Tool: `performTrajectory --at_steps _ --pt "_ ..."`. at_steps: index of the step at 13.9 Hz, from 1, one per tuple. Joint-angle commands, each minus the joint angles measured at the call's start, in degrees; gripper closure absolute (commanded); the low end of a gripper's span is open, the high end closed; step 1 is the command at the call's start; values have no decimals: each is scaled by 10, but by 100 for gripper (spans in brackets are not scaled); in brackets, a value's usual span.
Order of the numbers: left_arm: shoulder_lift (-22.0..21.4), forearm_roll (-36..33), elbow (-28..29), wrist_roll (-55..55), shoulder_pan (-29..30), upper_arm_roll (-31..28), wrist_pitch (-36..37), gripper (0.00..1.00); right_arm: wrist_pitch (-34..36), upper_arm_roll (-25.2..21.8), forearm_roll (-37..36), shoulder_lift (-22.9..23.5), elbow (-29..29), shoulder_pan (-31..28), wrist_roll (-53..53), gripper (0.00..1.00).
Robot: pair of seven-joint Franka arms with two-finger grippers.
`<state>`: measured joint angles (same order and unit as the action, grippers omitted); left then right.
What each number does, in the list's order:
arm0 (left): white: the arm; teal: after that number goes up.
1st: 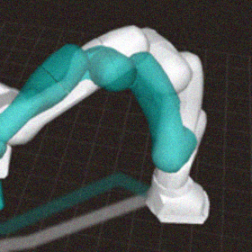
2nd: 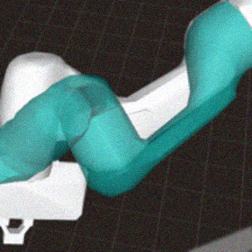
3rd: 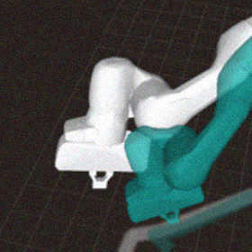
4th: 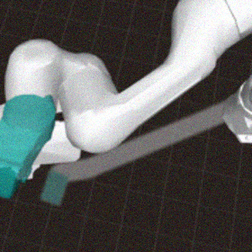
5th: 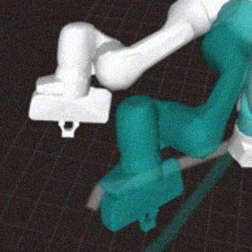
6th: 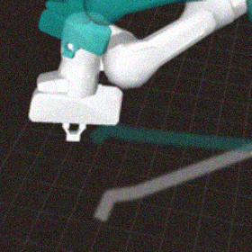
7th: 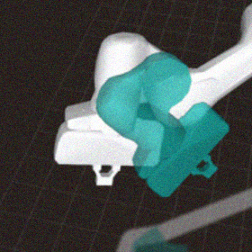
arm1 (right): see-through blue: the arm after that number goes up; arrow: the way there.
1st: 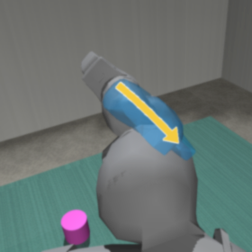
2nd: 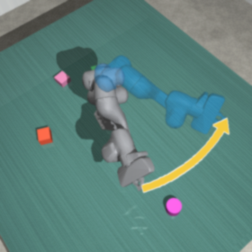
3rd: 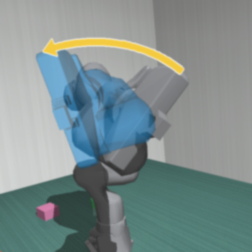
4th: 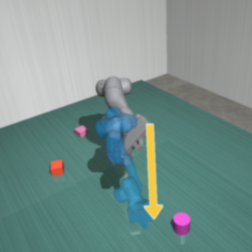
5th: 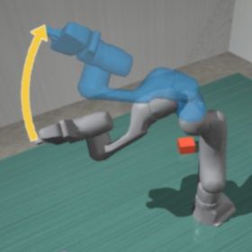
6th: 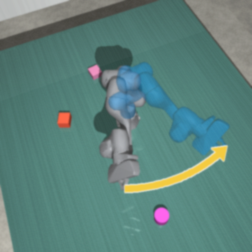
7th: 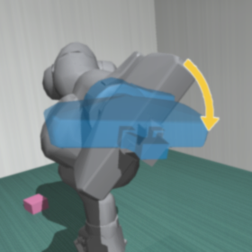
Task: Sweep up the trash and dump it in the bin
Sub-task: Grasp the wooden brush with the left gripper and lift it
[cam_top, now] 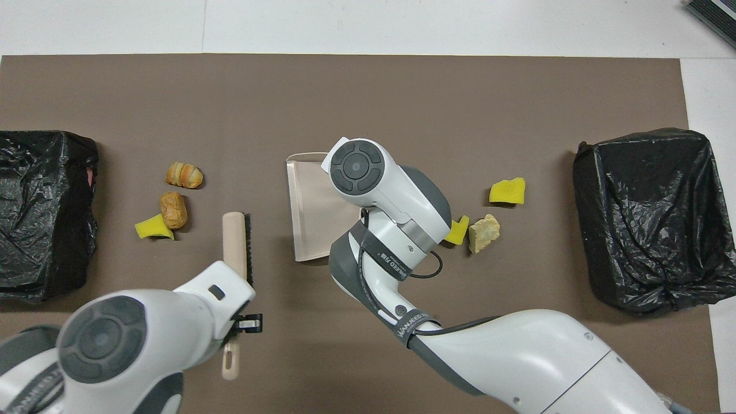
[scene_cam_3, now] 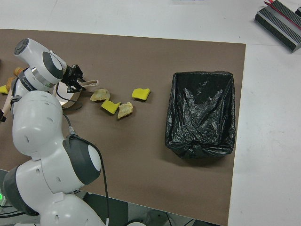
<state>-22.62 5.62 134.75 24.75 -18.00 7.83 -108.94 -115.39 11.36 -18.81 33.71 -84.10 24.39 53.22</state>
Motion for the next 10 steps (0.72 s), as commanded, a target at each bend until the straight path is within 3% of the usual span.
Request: performTrajectory --at_steps 1,6,8,10 --pt "13 -10 -36 -42 95 9 18 100 5 6 -11 -9 -7 -6 14 100" --pt "41 -19 -55 -195 264 5 15 100 9 6 -6 -8 -4 -6 7 100" --pt "91 -26 -83 -231 311 5 6 100 3 6 1 -7 -4 -3 2 100" --pt "146 -48 -113 -233 316 5 4 100 2 6 0 -7 -4 -7 -3 100"
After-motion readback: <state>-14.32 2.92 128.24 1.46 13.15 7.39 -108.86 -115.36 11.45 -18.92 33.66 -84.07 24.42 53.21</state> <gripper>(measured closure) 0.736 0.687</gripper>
